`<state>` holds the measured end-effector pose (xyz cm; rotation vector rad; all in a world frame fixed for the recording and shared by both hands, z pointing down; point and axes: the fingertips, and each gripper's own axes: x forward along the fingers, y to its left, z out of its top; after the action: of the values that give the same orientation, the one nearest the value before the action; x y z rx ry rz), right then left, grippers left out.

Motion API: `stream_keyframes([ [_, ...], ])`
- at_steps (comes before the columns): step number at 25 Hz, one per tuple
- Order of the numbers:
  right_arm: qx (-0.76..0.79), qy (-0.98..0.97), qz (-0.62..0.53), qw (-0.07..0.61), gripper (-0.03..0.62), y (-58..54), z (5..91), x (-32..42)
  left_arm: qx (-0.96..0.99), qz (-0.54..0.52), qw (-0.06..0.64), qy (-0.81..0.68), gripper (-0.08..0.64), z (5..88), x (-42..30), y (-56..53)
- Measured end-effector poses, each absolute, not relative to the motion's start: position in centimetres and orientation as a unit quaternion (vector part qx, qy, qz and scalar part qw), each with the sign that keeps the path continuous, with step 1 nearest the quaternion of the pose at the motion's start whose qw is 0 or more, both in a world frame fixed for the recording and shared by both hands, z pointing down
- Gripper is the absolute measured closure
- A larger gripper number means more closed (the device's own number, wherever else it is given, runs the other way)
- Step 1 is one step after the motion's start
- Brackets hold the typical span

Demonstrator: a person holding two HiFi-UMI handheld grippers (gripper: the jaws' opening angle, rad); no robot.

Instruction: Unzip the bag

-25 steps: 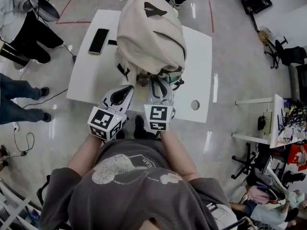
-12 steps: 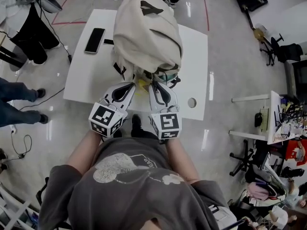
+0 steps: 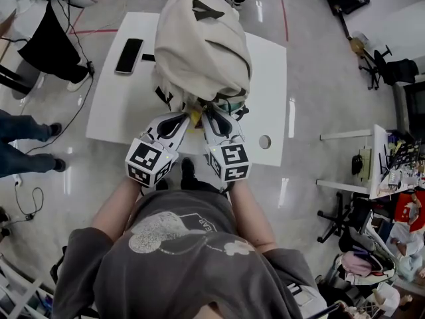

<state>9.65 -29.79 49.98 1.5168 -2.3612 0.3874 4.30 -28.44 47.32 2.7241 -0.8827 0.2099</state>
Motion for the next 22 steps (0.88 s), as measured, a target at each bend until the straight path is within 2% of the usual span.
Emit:
stream_keyframes([
  [5,0.525,-0.825,0.132,0.162,0.525,-30.3,50.1,9.4,0.939,0.072,0.138,-0.307,0.552,47.5,4.4,-28.8],
  [8,0.527,-0.824,0.13,0.166,0.554,-30.3,50.1,9.4,0.938,0.074,0.138,-0.31,0.552,47.7,4.5,-29.1],
  [16,0.496,-0.847,0.12,0.151,0.555,-29.0,48.3,8.7,0.943,0.075,0.139,-0.295,0.55,48.3,5.4,-29.4],
  [18,0.481,-0.86,0.104,0.134,0.557,-28.1,46.9,8.5,0.948,0.073,0.135,-0.28,0.467,48.4,6.0,-29.3],
  [22,0.462,-0.877,0.088,0.099,0.557,-27.3,44.2,8.9,0.955,0.081,0.114,-0.263,0.416,48.5,7.4,-29.4],
])
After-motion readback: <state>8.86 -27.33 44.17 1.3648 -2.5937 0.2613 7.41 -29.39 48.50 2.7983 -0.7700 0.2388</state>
